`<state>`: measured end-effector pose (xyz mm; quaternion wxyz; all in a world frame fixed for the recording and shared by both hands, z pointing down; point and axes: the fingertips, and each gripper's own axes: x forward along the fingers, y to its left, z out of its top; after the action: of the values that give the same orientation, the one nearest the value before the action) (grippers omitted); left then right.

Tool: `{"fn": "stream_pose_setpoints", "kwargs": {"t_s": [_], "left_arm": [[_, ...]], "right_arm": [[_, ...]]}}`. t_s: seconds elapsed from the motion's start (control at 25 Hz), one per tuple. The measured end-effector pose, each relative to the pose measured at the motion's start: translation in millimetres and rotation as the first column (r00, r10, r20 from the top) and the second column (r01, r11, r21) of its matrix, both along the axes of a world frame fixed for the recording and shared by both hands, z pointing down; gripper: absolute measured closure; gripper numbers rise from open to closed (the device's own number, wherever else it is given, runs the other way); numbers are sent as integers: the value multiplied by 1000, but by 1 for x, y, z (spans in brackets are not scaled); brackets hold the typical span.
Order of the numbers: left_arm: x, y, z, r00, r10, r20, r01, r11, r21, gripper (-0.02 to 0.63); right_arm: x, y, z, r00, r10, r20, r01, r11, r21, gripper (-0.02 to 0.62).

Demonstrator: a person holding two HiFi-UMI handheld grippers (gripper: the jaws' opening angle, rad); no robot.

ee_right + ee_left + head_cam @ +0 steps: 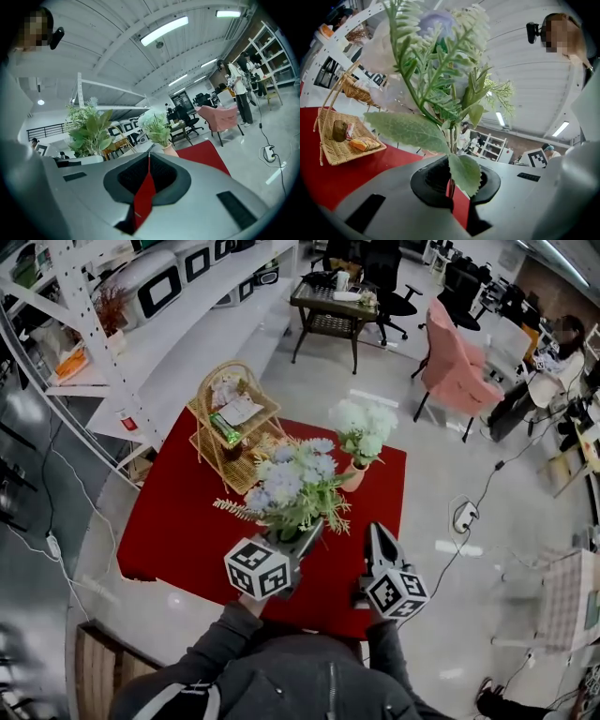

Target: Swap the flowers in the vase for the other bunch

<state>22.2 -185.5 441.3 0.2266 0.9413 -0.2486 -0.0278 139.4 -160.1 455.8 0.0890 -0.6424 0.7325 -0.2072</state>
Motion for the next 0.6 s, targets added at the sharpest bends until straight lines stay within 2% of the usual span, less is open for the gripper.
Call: {"fn": "stream_pose_setpoints", "kwargs": {"t_s": [0.32,0.6], "left_arm": [[5,-15,8,1000,15,0,-15,1000,-21,575],[9,-28,4,1000,-1,-9,1,1000,-19,575]], "right_arm": [[7,-13,2,998,23,-52,-23,1000,-1,581],[10,-35,-14,995,-11,-96,15,999,36,581]]}}
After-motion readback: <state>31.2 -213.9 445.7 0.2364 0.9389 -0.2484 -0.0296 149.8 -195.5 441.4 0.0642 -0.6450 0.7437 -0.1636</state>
